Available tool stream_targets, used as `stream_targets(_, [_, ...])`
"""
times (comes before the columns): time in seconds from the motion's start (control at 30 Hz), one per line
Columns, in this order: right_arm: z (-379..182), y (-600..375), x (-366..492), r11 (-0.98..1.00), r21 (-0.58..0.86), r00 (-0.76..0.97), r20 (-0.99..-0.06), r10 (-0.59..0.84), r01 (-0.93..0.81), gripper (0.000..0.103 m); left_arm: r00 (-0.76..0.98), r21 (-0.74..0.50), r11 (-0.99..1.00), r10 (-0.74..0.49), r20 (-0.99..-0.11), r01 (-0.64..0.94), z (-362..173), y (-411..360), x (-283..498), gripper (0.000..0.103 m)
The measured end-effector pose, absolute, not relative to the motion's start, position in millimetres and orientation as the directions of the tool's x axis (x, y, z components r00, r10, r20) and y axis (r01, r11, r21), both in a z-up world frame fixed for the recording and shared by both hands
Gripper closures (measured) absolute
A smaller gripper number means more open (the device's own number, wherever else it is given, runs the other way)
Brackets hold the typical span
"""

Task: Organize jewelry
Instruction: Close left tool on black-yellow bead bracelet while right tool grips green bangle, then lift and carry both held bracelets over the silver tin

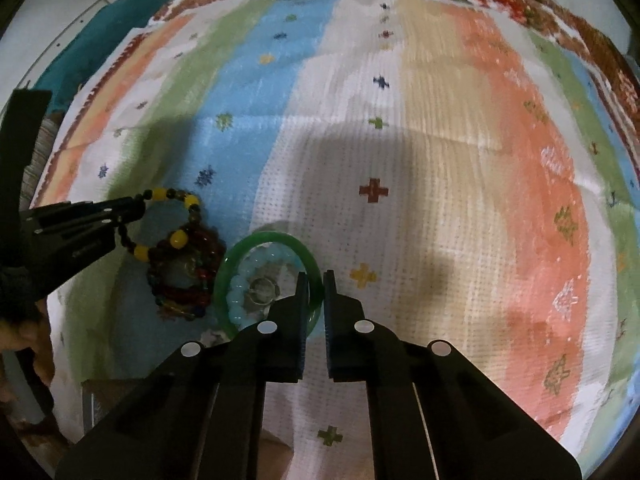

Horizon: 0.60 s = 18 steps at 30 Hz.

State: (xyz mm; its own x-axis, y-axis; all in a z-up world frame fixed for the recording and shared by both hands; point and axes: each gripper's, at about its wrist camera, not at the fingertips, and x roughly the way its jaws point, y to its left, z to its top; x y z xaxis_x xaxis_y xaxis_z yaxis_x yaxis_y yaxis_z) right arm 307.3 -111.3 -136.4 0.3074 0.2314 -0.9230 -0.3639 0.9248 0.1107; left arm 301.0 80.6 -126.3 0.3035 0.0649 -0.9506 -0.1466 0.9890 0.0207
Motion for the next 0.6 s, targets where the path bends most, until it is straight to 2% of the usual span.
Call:
stream_targets(0.33, [-103, -120, 295, 0.941, 0.074, 0.415, -0.884, 0.215, -0.331, 0.095, 0.415, -0.012, 0.992, 0.041, -0.909, -0.123, -74, 67, 283, 0.092])
stream_targets(0.6, [-95, -125, 281, 0.94, 0.079, 0.425, -0.877, 0.224, -0.333, 0.095, 0.439, -0.019, 0.995, 0.027, -0.898, -0.101, -59, 57, 269, 0.092])
